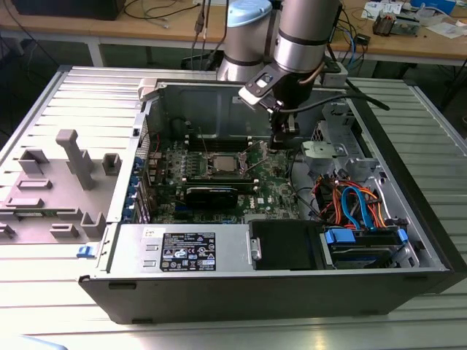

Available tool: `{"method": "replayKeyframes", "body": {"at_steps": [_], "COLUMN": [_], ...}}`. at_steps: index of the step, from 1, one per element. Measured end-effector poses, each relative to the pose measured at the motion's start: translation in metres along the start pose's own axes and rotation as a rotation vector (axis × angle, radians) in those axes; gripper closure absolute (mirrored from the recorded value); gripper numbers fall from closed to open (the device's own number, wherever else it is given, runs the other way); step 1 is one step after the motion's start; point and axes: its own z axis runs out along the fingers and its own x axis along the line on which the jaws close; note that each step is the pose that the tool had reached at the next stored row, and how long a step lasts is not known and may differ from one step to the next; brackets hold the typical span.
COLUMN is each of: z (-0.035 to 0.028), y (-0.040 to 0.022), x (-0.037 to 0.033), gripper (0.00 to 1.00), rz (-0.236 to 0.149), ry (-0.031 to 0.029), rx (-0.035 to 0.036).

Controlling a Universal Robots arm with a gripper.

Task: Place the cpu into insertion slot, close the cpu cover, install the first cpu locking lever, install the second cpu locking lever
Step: 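Close the cpu cover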

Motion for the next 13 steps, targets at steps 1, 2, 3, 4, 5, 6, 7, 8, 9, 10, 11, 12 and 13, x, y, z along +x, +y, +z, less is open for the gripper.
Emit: {"method": "replayKeyframes", "body": {"at_steps": [1,2,3,4,5,6,7,8,9,10,11,12,13], "z": [0.0013,0.0026,0.0038,0.005,0.0066,0.0089,0.0101,0.0116,0.0142,0.0156,0.0161,0.0162,0.0164], "y": [0.0033,0.0054,0.006,0.0061,0.0063,0.0064,0.0065,0.0066,0.0058,0.0023,-0.0031,-0.0057,-0.0103], "x": [0.0005,0.0011,0.0016,0.0019,0.0022,0.0027,0.0031,0.0035,0.0042,0.005,0.0057,0.0059,0.0062], "gripper": [0.89,0.89,0.89,0.89,0.89,0.89,0.89,0.89,0.89,0.89,0.89,0.89,0.89], "rz": [0.0,0.0,0.0,0.0,0.0,0.0,0.0,0.0,0.001,0.001,0.002,0.002,0.002], "ry": [-0.0001,-0.0001,0.0015,0.0053,0.0068,0.0073,0.0073,0.0073,0.0074,0.0073,0.0078,0.008,0.0081], "rx": [0.0002,0.0002,0.0001,-0.0001,-0.0002,-0.0003,-0.0002,-0.0002,-0.0001,-0.0002,-0.0002,-0.0002,-0.0001]}}
